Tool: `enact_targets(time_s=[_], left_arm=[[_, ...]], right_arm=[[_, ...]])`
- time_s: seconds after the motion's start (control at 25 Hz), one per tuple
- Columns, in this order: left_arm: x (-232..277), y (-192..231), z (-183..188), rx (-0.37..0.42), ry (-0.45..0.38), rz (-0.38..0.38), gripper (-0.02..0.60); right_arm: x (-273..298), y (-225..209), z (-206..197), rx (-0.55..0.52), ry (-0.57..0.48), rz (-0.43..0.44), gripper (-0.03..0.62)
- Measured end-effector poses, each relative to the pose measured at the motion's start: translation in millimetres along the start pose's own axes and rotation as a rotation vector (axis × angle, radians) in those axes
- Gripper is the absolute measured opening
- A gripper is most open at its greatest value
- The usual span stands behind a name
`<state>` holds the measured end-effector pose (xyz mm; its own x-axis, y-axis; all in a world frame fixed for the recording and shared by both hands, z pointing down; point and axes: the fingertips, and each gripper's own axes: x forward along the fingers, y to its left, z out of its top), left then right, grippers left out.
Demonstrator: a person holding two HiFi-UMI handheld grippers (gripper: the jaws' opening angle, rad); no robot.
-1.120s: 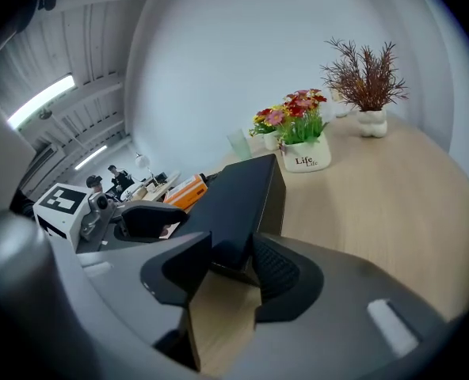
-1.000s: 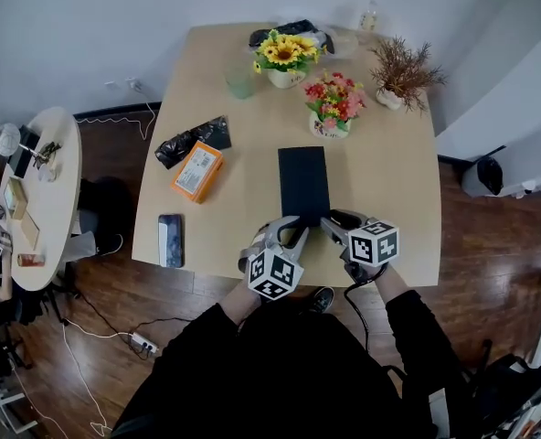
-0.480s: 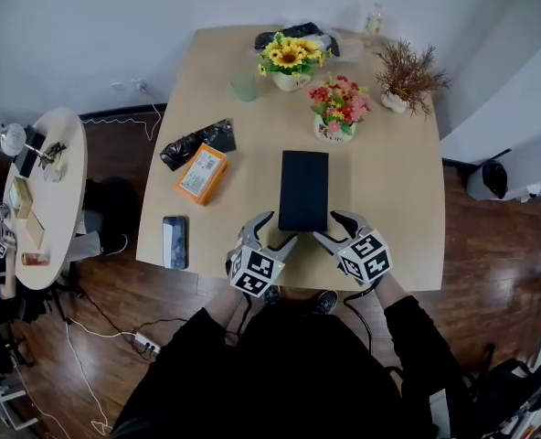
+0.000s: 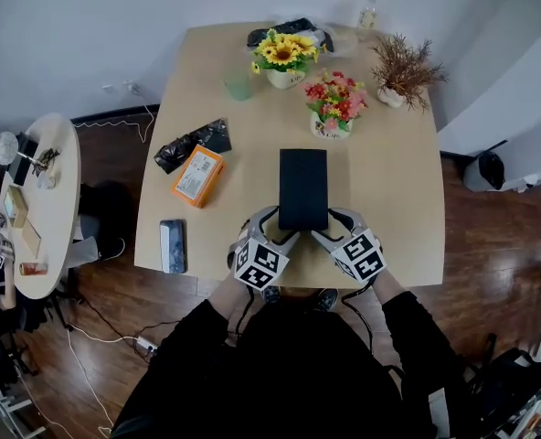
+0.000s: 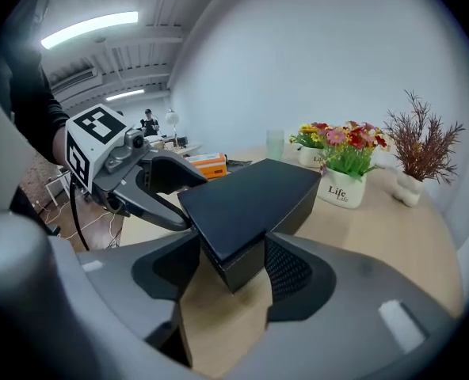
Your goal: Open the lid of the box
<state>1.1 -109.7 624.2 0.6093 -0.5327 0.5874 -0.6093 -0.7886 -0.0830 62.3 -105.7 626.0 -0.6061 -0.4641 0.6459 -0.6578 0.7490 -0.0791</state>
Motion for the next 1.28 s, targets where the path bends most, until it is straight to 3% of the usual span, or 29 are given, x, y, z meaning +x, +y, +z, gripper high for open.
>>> enact_targets(time_s=[0.32,0.56,0.68,0.8,0.92,1.0,1.12,1.28], left_arm=[[3,0,9,0.134,-0.025,0.053,0.286],[-4,5,8,0.345,0.006,0.136,0.301],[-15,0,33,0.432,-0.048,0.138,0.31],[-27,-18,75,0.42,-0.165,0.063,0.307],[-28,-44,109,0.374,-0.251,-0.063,0.307],[-25,-57,124,0.369,-0.287,-0.109,0.268],[-22,-75,135,0.41,-0.304,-0.149,0.245],[-17,-95,126,0.43,-0.248,-0.249,0.242]], right_arm=[[-2,-6,-2,0.061,0.009,0.005,0.256],[2,-3,2,0.031,0.013,-0.003,0.258],[1,-3,3,0.029,0.015,0.004,0.262],[-10,-3,14,0.017,-0.031,-0.011,0.265],[-37,-5,34,-0.047,-0.116,-0.088,0.268],[-51,-5,39,-0.108,-0.14,-0.136,0.25],[-69,-9,34,-0.126,-0.159,-0.176,0.202],[-85,-25,24,-0.021,-0.213,-0.208,0.115]])
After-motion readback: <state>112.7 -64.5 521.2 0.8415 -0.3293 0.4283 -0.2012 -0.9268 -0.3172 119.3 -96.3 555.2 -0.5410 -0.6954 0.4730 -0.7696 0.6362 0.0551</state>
